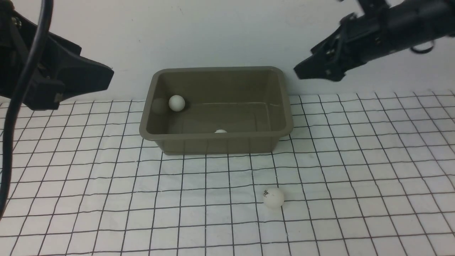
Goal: Put the table tennis balls into the box on the white checkered tablecloth.
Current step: 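Reach for and grasp a ping pong ball on the table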
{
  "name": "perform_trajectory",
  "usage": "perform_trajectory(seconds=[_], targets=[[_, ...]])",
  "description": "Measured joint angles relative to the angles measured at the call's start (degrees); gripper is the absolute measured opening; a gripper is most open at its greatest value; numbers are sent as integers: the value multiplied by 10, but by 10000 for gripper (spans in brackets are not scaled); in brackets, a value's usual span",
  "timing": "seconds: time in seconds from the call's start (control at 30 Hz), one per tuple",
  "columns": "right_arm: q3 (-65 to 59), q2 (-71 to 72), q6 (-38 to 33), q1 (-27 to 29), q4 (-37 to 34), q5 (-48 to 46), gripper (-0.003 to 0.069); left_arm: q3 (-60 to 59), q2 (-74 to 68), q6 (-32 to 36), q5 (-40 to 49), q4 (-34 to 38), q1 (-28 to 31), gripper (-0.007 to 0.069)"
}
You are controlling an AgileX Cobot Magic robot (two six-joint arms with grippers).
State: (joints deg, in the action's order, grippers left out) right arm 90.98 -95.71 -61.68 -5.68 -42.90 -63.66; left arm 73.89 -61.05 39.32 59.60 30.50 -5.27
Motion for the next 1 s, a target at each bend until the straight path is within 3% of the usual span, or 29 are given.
perform_trajectory(seconds=[0.23,0.43,0.67,0.83,1.0], targets=[[-8,66,98,28,68,-72,494,0,0,0,0,1,0,415],[-162,114,84,13,41,-64,494,0,0,0,1,1,0,415],[-386,105,-51,-74,-75,183,494,0,0,-4,1,1,0,415],[-395,40,-78,-152,-117,286,494,0,0,-5,1,1,0,415],[-381,-32,-75,-188,-125,361,495,0,0,-9,1,2,0,415]])
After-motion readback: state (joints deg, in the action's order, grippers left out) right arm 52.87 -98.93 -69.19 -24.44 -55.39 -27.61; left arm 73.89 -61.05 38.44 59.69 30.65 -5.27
